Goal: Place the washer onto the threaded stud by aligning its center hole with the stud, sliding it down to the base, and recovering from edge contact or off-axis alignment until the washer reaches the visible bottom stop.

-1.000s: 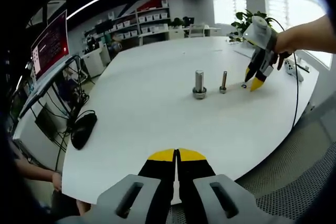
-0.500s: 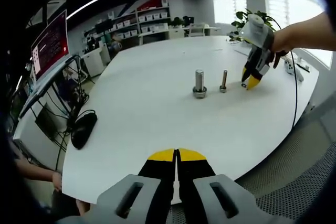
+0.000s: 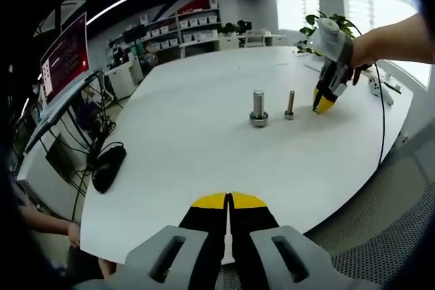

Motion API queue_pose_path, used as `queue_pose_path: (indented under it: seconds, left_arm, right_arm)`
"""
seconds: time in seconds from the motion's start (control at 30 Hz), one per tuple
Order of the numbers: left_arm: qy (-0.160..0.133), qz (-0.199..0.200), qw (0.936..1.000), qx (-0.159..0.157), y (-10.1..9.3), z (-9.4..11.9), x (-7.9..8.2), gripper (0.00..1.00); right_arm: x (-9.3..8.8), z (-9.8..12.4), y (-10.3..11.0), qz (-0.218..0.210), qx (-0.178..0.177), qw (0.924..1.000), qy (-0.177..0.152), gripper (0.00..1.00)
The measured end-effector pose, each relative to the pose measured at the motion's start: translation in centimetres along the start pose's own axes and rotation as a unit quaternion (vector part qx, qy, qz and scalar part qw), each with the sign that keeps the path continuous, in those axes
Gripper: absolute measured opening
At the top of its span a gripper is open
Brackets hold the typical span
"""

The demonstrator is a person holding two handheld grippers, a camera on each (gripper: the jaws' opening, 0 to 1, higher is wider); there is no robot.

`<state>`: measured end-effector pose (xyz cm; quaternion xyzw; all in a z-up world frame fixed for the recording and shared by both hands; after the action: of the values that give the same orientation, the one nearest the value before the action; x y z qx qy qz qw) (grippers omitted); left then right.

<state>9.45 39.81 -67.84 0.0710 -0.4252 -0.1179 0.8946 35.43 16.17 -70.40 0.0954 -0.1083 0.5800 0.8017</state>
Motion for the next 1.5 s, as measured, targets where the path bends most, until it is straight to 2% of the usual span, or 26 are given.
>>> queue_pose_path:
  seconds: [0.1, 0.23, 0.63, 0.73, 0.9, 1.0, 1.3, 1.37, 1.4, 1.5]
  left_arm:
    - [0.000, 0.000, 1.0000, 0.000, 0.0, 0.0, 0.0, 0.00]
    - [0.000, 0.000, 1.0000, -0.001, 0.0, 0.1, 0.0, 0.00]
    - [0.001, -0.002, 1.0000, -0.001, 0.0, 0.0, 0.0, 0.00]
    - [0.000, -0.001, 1.0000, 0.000, 0.0, 0.0, 0.0, 0.00]
    - [0.000, -0.001, 1.0000, -0.001, 0.0, 0.0, 0.1, 0.00]
    - [-0.001, -0.001, 1.0000, -0.001, 0.0, 0.0, 0.1, 0.00]
    - [-0.001, -0.003, 1.0000, -0.002, 0.0, 0.0, 0.1, 0.00]
    - [-0.001, -0.003, 1.0000, -0.002, -0.1, 0.0, 0.1, 0.00]
    - [-0.001, -0.003, 1.0000, -0.003, -0.1, 0.0, 0.1, 0.00]
    - [-0.001, -0.003, 1.0000, -0.003, -0.1, 0.0, 0.1, 0.00]
  right_arm:
    - [0.1, 0.1, 0.3, 0.016, -0.007, 0.9998, 0.010, 0.14]
    - [0.1, 0.0, 0.0, 0.010, -0.008, 0.9999, 0.011, 0.14]
    - [-0.3, 0.1, 0.2, -0.009, -0.011, 0.9998, -0.011, 0.14]
    - [-0.7, 0.1, 0.4, -0.032, -0.019, 0.9988, -0.032, 0.14]
    - [-0.8, 0.1, 0.8, -0.026, -0.032, 0.9983, -0.040, 0.14]
    - [-0.8, 0.1, 0.9, -0.041, -0.044, 0.9973, -0.042, 0.14]
    - [-0.7, 0.6, 2.1, -0.038, -0.040, 0.9963, -0.067, 0.14]
    - [-0.5, 0.7, 2.3, -0.037, -0.034, 0.9961, -0.072, 0.14]
    - [-0.3, 0.8, 2.5, -0.038, -0.025, 0.9952, -0.087, 0.14]
    - [-0.1, 1.1, 2.9, -0.040, -0.021, 0.9948, -0.091, 0.14]
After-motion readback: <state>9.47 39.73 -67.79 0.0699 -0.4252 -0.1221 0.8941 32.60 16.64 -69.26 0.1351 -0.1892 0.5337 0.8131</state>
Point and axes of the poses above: the point that each gripper's makers call its tool centre point, and the gripper's own axes: z roughly backward along the fingers, y roughly to its left, x roughly out of its top, the point moved 10 cm from there along z, roughly backward along the fingers, and after that the axes turned 10 degrees about -z, right-handed, at the moved point
